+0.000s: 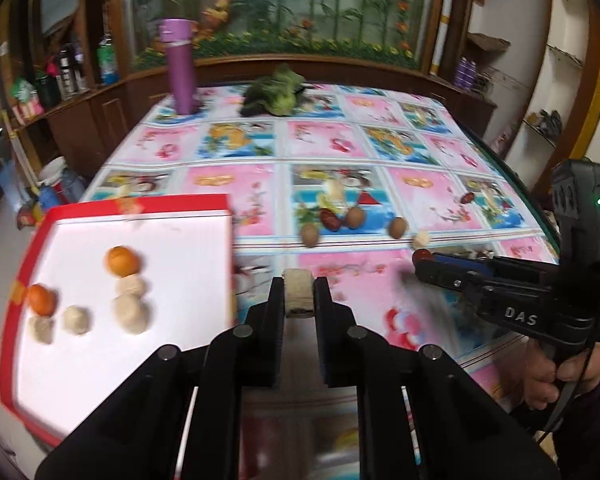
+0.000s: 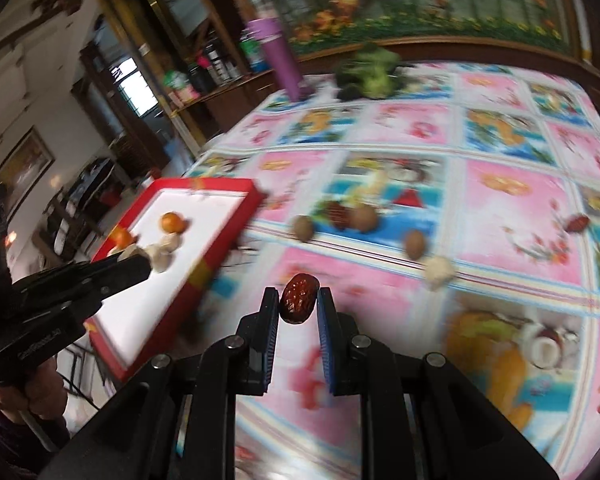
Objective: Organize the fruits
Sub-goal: 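Carry the cube and date over the tray and open both grippers to release them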
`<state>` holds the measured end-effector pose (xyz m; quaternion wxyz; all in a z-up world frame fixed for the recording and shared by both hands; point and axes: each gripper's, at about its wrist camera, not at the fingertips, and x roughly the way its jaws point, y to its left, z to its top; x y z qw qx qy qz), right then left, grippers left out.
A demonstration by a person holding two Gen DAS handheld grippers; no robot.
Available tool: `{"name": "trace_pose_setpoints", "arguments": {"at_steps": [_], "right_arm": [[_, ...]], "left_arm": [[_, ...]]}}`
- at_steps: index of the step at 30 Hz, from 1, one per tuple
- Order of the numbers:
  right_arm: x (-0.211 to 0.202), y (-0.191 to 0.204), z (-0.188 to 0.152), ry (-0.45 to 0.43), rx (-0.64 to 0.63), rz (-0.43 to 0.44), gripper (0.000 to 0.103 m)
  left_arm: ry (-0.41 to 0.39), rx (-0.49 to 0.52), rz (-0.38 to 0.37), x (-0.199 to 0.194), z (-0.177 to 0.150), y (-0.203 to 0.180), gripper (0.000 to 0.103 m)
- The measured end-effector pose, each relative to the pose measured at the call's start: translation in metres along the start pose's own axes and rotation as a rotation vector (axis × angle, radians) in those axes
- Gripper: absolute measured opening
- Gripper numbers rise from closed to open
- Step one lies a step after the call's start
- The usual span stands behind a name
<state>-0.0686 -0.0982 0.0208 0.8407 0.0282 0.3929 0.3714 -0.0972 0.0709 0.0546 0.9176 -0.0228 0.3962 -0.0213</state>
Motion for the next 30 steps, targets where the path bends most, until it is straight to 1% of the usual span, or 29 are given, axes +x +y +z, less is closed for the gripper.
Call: {"name": "trace_pose_setpoints", "arguments": {"at_steps": [3, 7, 13, 16, 19, 22, 28, 30], "right_arm": [[0.012, 0.033, 0.008, 0.009, -0.069, 0.02, 0.017], [0.026, 0.067, 0.015, 0.018, -0.129, 0.046, 0.017], [0.051, 0.1, 0.02, 0.046, -0.18, 0.07, 0.017], [0.063, 0.11, 0.023, 0.061, -0.195, 0.073, 0.017], [0.073, 0.115, 0.027, 0.074, -0.202, 0.061, 0.017], [0.086, 0.115, 0.033, 0.087, -0.184, 0.054, 0.017], [0.108, 0.108, 0.034, 0.125, -0.153, 0.041, 0.017], [0.115, 0.107, 0.034, 0.132, -0.151, 0.035, 0.017]], "left_arm": [[-0.015, -0.045, 0.03, -0.01, -0.007, 0.024, 0.016], [-0.026, -0.115, 0.078, -0.02, -0.019, 0.06, 0.016], [-0.032, -0.183, 0.119, -0.03, -0.038, 0.098, 0.016], [-0.028, -0.207, 0.132, -0.03, -0.045, 0.113, 0.016], [-0.017, -0.222, 0.125, -0.027, -0.047, 0.122, 0.016], [-0.011, -0.213, 0.121, -0.023, -0.046, 0.125, 0.016], [-0.01, -0.194, 0.137, -0.016, -0.035, 0.133, 0.016], [-0.009, -0.194, 0.156, -0.01, -0.027, 0.139, 0.016]]}}
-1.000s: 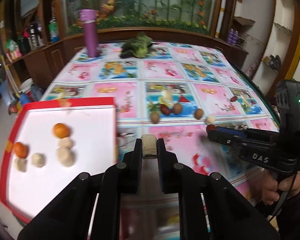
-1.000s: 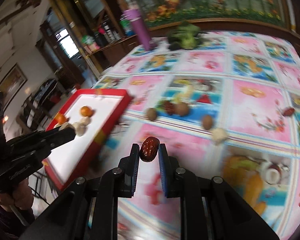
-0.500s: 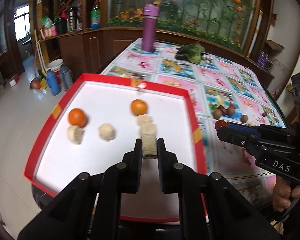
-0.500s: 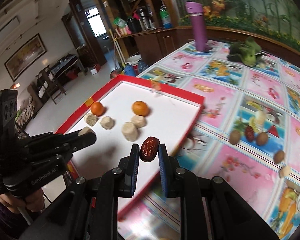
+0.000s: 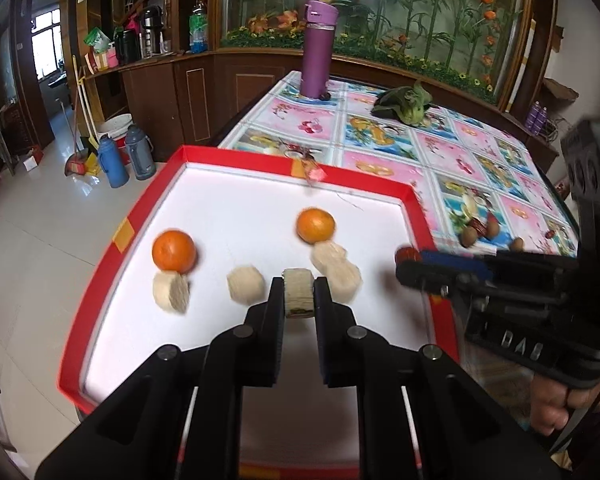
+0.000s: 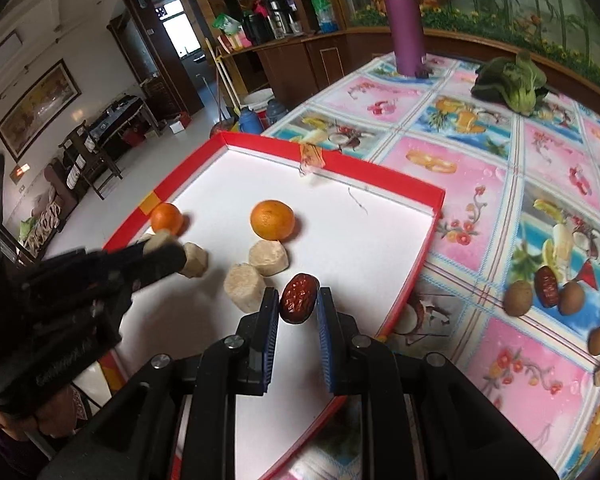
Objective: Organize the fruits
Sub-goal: 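Carry the cube and date over the tray and open both grippers to release them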
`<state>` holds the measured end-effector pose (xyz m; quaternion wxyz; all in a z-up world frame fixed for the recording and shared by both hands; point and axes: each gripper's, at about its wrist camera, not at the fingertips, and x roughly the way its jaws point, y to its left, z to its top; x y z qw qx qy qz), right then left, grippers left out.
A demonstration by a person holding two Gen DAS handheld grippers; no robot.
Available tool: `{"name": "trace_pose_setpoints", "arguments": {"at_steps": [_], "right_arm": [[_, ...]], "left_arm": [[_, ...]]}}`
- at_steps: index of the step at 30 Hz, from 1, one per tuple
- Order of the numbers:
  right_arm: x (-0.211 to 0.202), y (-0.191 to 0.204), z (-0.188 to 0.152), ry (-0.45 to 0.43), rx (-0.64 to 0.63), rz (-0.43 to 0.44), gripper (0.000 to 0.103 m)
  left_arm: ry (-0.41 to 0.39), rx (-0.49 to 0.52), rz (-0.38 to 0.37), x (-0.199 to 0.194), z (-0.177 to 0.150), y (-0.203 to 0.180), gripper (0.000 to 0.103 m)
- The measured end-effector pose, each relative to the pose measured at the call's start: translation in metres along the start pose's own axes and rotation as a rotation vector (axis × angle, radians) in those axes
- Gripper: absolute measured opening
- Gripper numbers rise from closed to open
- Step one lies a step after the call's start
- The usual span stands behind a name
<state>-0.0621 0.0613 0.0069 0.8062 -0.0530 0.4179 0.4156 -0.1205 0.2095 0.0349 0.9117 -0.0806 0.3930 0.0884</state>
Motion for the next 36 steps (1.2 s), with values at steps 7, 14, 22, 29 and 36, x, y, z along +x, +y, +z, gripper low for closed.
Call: {"name": "trace_pose_setpoints", "arguments": {"at_steps": [7, 14, 22, 29, 36], "right_arm": [[0.013, -0.005, 0.002, 0.022, 0.016, 0.008, 0.017], [0.015, -0.005, 0.001, 0.037, 0.015, 0.038, 0.018], [-0.01, -0.019, -0.001, -0.026, 0.074, 0.086, 0.035], [-0.058, -0.051, -0.01, -0.117, 0.121, 0.055, 0.035], [-0.114, -0.124, -0.041, -0.174, 0.22, -0.084, 0.038]], "left_arm": [[0.048, -0.023, 0.031, 0.032, 0.021, 0.008, 0.016], [0.121, -0.063, 0.041, 0.058, 0.031, 0.015, 0.016], [0.166, -0.075, 0.052, 0.064, 0.03, 0.017, 0.021], [0.102, -0.071, 0.084, 0.039, 0.031, 0.005, 0.053], [0.046, 0.049, -0.02, 0.007, 0.028, -0.051, 0.065]]}}
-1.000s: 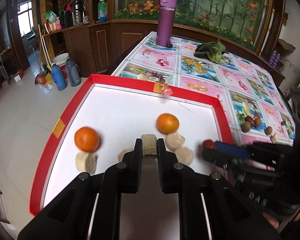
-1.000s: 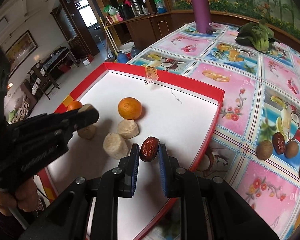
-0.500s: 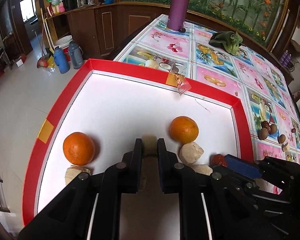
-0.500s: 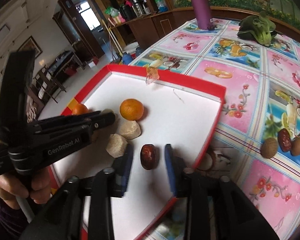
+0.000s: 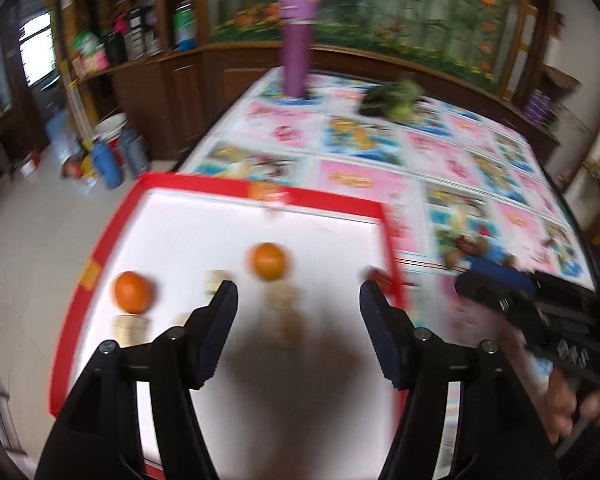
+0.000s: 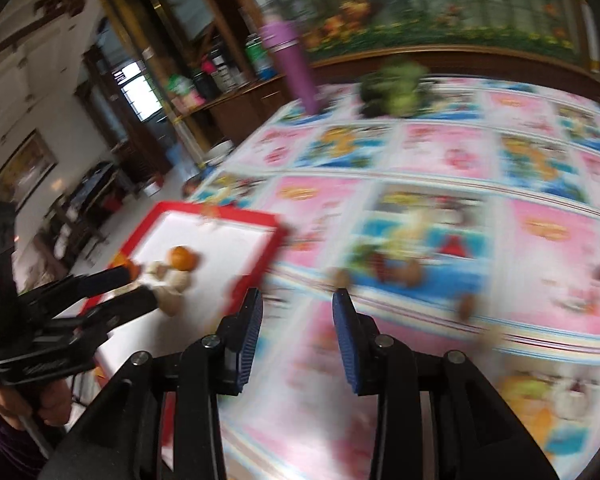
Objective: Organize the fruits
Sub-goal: 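Carry the cube and date over the tray and open both grippers to release them, then grasp another red date with the right gripper while the left grasps a beige cube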
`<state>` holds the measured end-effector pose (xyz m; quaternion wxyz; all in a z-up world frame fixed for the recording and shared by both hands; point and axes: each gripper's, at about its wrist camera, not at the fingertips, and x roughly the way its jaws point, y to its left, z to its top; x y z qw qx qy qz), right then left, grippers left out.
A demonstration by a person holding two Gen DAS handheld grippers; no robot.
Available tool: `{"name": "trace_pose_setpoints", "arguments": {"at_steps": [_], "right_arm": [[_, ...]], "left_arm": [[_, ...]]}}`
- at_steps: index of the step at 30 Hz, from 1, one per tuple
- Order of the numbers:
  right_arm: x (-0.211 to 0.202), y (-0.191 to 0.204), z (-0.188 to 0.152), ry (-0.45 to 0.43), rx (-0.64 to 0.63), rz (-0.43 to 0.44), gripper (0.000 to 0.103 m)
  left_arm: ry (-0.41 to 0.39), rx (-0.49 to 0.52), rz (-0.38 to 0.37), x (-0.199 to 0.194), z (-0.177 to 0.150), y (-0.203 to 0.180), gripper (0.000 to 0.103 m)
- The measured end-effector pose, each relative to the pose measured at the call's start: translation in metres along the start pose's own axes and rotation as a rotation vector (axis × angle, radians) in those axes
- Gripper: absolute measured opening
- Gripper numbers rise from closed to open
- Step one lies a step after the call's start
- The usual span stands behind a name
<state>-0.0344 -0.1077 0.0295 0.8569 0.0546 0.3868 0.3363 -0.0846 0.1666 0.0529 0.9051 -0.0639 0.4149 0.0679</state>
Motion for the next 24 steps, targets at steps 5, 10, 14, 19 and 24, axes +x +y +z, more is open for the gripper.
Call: {"name": "trace_pose_setpoints", "arguments": {"at_steps": [5, 10, 14, 19, 24], "right_arm": [[-0.033, -0.073, -0.007, -0.025, 0.097, -0.142, 0.039], [-0.052, -0.131, -0.007, -0.049, 0.171, -0.221, 0.04], [-0.049, -0.162, -0.001, -0.049, 0.193, -0.294, 0.04], [-0.036, -0.173, 0.01, -0.03, 0.176, -0.366, 0.04], [-0.021, -0.176, 0.017, 0.004, 0.2, -0.405, 0.04]], "left_arm": [[0.021, 0.116, -0.101, -0.001, -0.006, -0.054, 0.074], [0.066, 0.166, -0.135, 0.007, -0.016, -0.09, 0.074], [0.096, 0.21, -0.152, 0.011, -0.022, -0.115, 0.074], [0.109, 0.262, -0.174, 0.009, -0.024, -0.141, 0.074], [0.123, 0.282, -0.22, 0.016, -0.02, -0.162, 0.074]]}}
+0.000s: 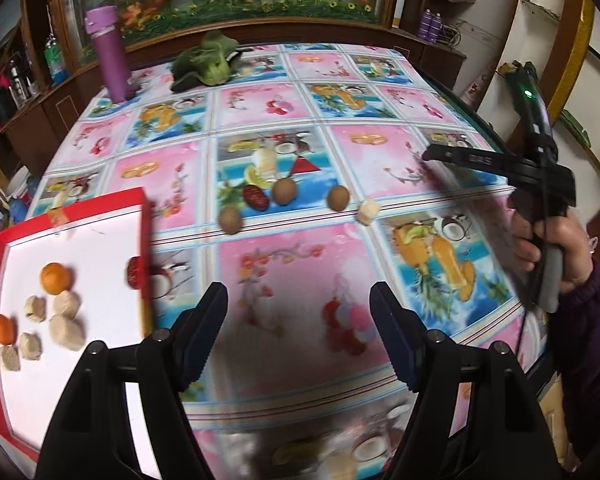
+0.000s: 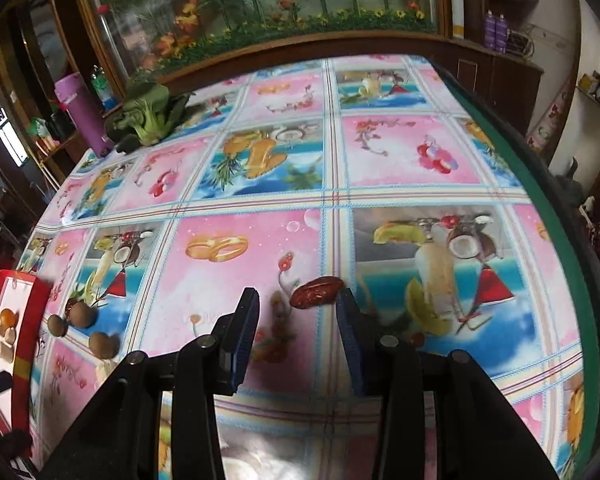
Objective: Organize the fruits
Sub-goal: 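Grasp another red date with the right gripper while the left grasps a beige cube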
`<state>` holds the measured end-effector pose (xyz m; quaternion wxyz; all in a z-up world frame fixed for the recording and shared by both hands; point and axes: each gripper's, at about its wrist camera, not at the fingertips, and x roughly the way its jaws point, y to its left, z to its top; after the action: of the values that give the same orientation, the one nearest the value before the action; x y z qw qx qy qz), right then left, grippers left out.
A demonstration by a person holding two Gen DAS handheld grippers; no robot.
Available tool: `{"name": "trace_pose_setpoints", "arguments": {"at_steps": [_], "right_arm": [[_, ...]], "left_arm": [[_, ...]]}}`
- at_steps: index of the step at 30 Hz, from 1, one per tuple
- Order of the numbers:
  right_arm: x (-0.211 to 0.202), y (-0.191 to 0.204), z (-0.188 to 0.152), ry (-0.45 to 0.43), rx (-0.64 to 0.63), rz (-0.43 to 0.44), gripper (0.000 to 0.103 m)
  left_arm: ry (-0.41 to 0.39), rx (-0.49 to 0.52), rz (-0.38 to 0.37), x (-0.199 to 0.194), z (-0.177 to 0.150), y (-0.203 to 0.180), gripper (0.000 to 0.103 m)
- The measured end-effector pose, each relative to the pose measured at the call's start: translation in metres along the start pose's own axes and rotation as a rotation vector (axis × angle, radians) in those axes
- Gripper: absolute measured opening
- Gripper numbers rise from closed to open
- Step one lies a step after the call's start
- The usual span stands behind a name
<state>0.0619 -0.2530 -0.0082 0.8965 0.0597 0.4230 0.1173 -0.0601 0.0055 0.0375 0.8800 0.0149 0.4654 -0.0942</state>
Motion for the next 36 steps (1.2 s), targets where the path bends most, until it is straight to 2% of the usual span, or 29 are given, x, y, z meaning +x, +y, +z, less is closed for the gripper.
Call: {"name": "trace_pose_setpoints", "arguments": {"at_steps": [5, 7, 10, 12, 17, 20, 29, 33, 36], "right_arm": [[0.009, 0.005, 0.002, -0.005, -0.01, -0.049, 0.038], [0.009, 0.006, 0.001, -0.013, -0.013, -0.058, 0.026], [0.009, 0.004, 0.0, -0.029, -0.025, -0.077, 0.016], [0.009, 0.003, 0.0, -0.034, -0.027, -0.069, 0.016], [0.008, 0.0, 0.001, -0.036, -0.021, -0.048, 0.016], [0.007, -0.002, 0.0, -0.03, -0.008, -0.029, 0.016], [0.001, -0.004, -0.003, 0.017, 0.033, 0.117, 0.015], [-0.013, -0.002, -0.004, -0.022, 0.02, 0.173, 0.015], [-0.021, 0.0, -0.005, -0.055, 0.009, 0.2, 0.015]], "left_arm": [[0.005, 0.016, -0.038, 0.015, 0.01, -0.01, 0.074], [0.015, 0.027, -0.047, 0.022, 0.013, -0.013, 0.074], [0.025, 0.04, -0.083, 0.033, 0.019, -0.019, 0.074], [0.029, 0.052, -0.1, 0.042, 0.023, -0.026, 0.073], [0.032, 0.07, -0.14, 0.059, 0.035, -0.039, 0.051], [0.029, 0.086, -0.157, 0.069, 0.041, -0.046, 0.045], [0.04, 0.094, -0.145, 0.091, 0.048, -0.048, 0.036], [0.029, 0.1, -0.144, 0.094, 0.049, -0.049, 0.027], [0.02, 0.088, -0.159, 0.096, 0.051, -0.047, 0.025]]}}
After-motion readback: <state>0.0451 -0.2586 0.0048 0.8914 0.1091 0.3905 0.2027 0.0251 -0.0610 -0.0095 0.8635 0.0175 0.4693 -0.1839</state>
